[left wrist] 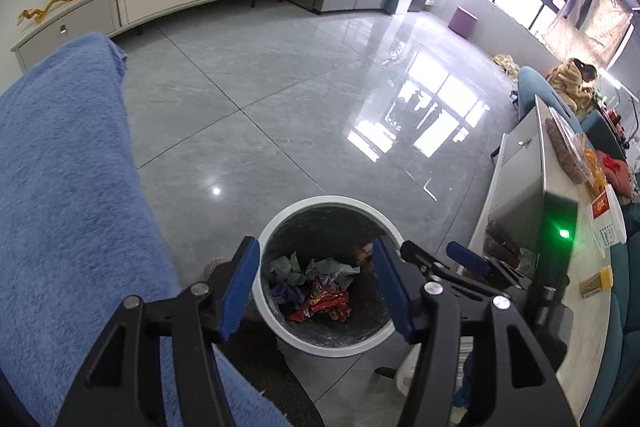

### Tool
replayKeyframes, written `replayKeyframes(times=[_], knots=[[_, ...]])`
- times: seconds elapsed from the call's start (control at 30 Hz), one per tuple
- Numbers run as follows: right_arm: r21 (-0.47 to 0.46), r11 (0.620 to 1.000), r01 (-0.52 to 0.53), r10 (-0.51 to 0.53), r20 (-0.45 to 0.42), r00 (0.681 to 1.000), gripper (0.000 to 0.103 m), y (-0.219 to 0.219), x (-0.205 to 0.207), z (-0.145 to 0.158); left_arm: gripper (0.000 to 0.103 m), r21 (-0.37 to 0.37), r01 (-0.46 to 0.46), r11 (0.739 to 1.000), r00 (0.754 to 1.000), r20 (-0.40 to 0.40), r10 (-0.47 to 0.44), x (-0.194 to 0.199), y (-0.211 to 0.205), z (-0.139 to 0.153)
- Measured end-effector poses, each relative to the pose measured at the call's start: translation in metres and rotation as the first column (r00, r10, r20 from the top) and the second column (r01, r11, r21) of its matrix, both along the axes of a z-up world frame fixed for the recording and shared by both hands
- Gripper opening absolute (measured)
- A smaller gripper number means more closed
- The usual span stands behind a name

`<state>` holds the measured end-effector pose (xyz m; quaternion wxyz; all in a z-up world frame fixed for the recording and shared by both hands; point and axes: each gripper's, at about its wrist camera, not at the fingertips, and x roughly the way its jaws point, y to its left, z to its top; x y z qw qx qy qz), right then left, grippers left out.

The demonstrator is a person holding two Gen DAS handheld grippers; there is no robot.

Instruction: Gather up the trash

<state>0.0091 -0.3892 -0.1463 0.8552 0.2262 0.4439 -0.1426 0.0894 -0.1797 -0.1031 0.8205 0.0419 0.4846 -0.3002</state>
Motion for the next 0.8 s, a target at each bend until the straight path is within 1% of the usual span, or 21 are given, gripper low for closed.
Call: replayKeyframes(times=[0.07, 0.13, 0.27, 0.37, 0.4, 0.5, 0.53, 0.7, 0.77, 0.8], knots=[[0.003, 1.000, -0.010, 0.010, -0.018, 1.000, 0.073, 0.000, 0.009, -0.001, 0.059, -0.008, -0.029, 1.000, 0.999, 0.016, 0.030, -0.004, 0.012, 0.008], [0.010, 1.000, -0.010, 0.010, -0.020, 1.000, 0.073, 0.002, 0.011, 0.003, 0.061, -0.005, -0.061, 0.998, 0.997, 0.051, 0.061, -0.007, 0.024, 0.018], [-0.004, 1.000, -0.008, 0.008, 0.023, 1.000, 0.074, 0.014, 0.006, 0.028, 0.063, 0.009, -0.142, 0.990, 0.980, 0.140, 0.139, -0.018, 0.046, 0.035], [-0.045, 0.999, -0.028, 0.031, 0.061, 0.998, 0.076, 0.037, -0.003, 0.048, 0.068, 0.012, -0.218, 0.976, 0.954, 0.212, 0.211, -0.031, 0.066, 0.046], [-0.068, 0.997, -0.027, 0.032, 0.073, 0.997, 0.078, 0.046, -0.008, 0.054, 0.070, 0.013, -0.251, 0.968, 0.938, 0.248, 0.241, -0.037, 0.074, 0.050], [-0.126, 0.992, -0.018, 0.031, 0.104, 0.994, 0.081, 0.071, -0.019, 0.067, 0.072, 0.025, -0.306, 0.952, 0.904, 0.320, 0.282, -0.053, 0.094, 0.058], [-0.148, 0.989, -0.018, 0.036, 0.115, 0.993, 0.082, 0.080, -0.024, 0.072, 0.073, 0.028, -0.317, 0.948, 0.898, 0.330, 0.291, -0.056, 0.100, 0.059], [-0.248, 0.968, -0.028, 0.071, 0.168, 0.983, 0.096, 0.111, -0.039, 0.093, 0.074, 0.029, -0.360, 0.933, 0.871, 0.369, 0.325, -0.078, 0.135, 0.068], [-0.275, 0.961, -0.022, 0.080, 0.202, 0.976, 0.098, 0.123, -0.046, 0.104, 0.074, 0.017, -0.383, 0.924, 0.856, 0.384, 0.348, -0.086, 0.152, 0.073], [-0.286, 0.958, -0.018, 0.083, 0.216, 0.973, 0.100, 0.127, -0.048, 0.110, 0.074, 0.011, -0.389, 0.921, 0.851, 0.386, 0.355, -0.087, 0.155, 0.075]])
